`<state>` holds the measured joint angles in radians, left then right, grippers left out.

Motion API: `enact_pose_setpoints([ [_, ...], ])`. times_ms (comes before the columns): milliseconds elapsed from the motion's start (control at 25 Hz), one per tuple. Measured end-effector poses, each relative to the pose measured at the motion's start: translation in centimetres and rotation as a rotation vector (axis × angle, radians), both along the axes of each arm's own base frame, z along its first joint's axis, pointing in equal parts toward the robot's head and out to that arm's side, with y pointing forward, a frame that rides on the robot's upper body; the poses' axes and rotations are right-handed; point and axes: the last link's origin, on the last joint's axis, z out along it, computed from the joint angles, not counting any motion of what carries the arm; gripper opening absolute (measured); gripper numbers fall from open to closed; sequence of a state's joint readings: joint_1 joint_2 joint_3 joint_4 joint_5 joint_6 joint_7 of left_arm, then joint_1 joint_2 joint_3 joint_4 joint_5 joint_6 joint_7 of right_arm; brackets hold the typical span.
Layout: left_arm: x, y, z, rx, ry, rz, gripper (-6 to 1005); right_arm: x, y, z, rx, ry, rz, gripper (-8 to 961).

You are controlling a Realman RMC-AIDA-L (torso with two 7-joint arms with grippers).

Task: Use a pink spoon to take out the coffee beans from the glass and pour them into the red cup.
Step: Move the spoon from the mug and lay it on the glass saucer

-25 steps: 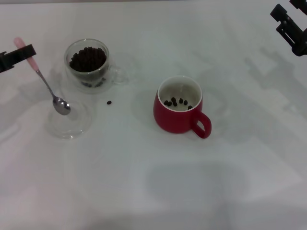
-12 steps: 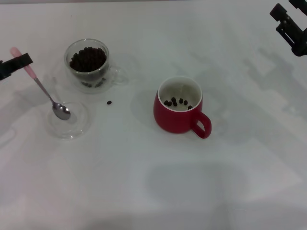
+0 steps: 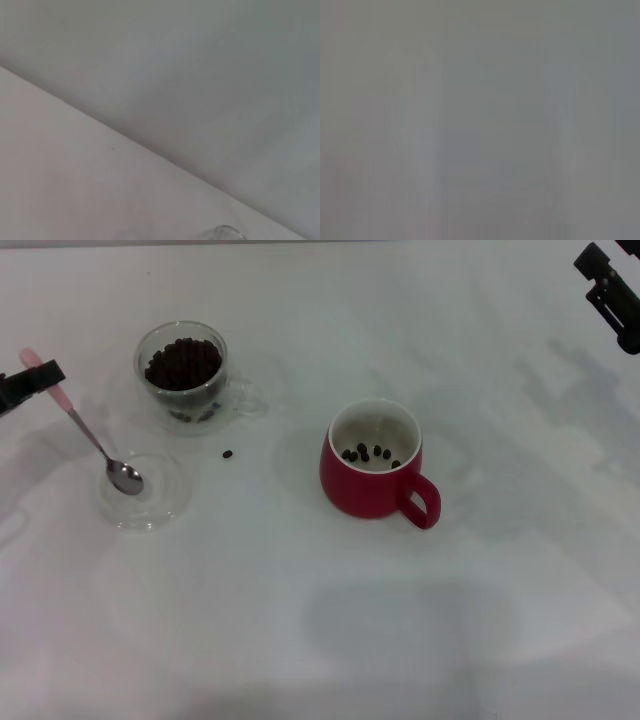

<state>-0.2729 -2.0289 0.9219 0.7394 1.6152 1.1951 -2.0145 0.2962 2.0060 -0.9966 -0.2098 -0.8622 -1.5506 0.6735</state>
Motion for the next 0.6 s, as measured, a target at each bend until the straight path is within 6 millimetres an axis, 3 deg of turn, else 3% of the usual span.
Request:
enact_pose_setpoints([
  [600, 0.0, 0.8, -2.4, -0.055, -0.004, 0.034, 123, 0.0, 0.0, 0.0, 0.0, -0.003, -0.004, 589],
])
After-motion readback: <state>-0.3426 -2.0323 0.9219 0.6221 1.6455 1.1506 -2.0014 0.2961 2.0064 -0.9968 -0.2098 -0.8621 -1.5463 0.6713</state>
